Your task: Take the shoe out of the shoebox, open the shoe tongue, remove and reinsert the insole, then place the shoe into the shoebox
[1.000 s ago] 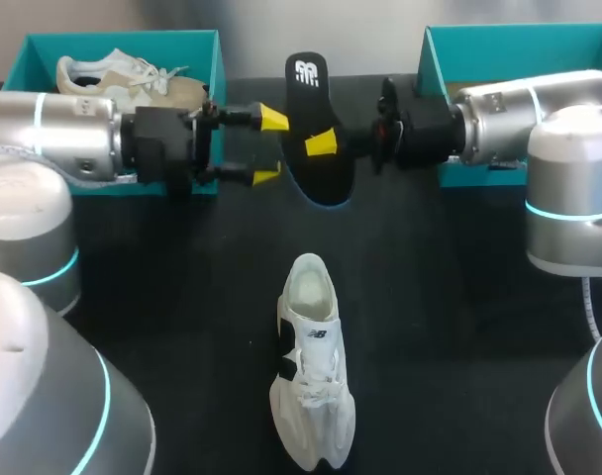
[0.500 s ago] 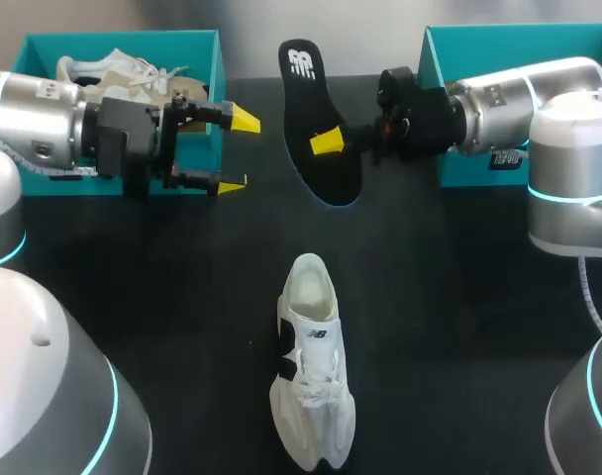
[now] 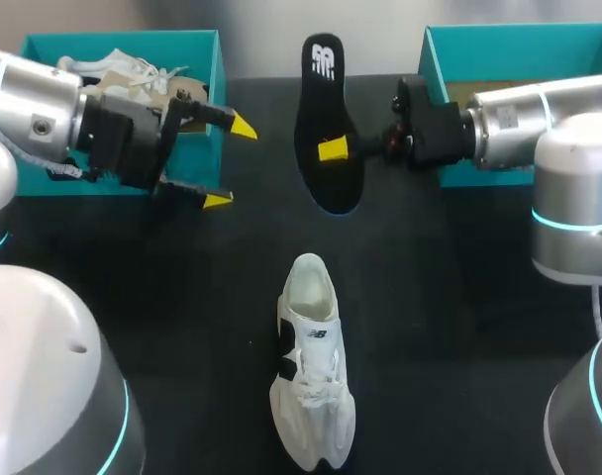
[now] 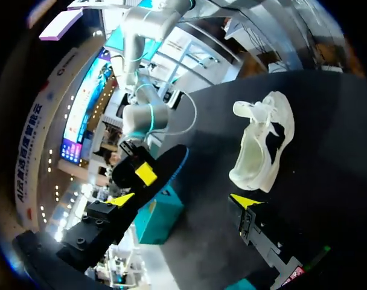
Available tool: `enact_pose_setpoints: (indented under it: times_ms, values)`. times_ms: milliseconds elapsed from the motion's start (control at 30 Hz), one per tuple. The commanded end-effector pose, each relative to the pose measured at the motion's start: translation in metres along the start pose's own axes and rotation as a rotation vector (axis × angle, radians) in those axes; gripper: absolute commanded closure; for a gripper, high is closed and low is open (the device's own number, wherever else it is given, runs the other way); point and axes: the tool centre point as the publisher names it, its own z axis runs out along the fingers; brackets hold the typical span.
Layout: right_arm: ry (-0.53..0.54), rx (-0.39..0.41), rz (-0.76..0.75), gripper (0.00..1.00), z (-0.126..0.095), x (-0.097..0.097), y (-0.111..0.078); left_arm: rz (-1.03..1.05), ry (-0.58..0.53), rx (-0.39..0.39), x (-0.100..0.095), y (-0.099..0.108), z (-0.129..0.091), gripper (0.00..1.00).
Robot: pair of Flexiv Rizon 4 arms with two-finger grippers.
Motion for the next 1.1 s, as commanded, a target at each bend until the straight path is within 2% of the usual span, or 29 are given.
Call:
enact_pose_setpoints:
  times_ms: [33, 67, 767, 800, 867, 1100]
  values:
    - [-0.05, -0.051, 0.001, 1.0, 0.005, 0.003, -0.006, -0.594, 0.311, -0.149, 0.013, -0.016, -0.004, 0.0]
    - [-0.048, -0.059, 0.002, 1.0, 0.006, 0.001, -0.006, -0.576, 0.337, -0.199, 0.015, -0.018, -0.004, 0.0]
    - [-0.046, -0.055, 0.003, 1.0, 0.007, 0.0, -0.005, -0.576, 0.337, -0.199, 0.015, -0.018, -0.004, 0.0]
    - [-0.046, -0.055, 0.003, 1.0, 0.007, 0.0, -0.005, -0.603, 0.36, -0.172, 0.02, -0.016, -0.001, 0.0]
    - [-0.054, -0.063, -0.004, 1.0, 0.009, -0.005, -0.009, -0.625, 0.373, -0.218, 0.033, -0.014, 0.005, 0.0]
    - [-0.086, -0.139, -0.047, 1.0, 0.011, -0.026, -0.026, -0.774, 0.398, -0.215, 0.075, -0.013, 0.018, 0.0]
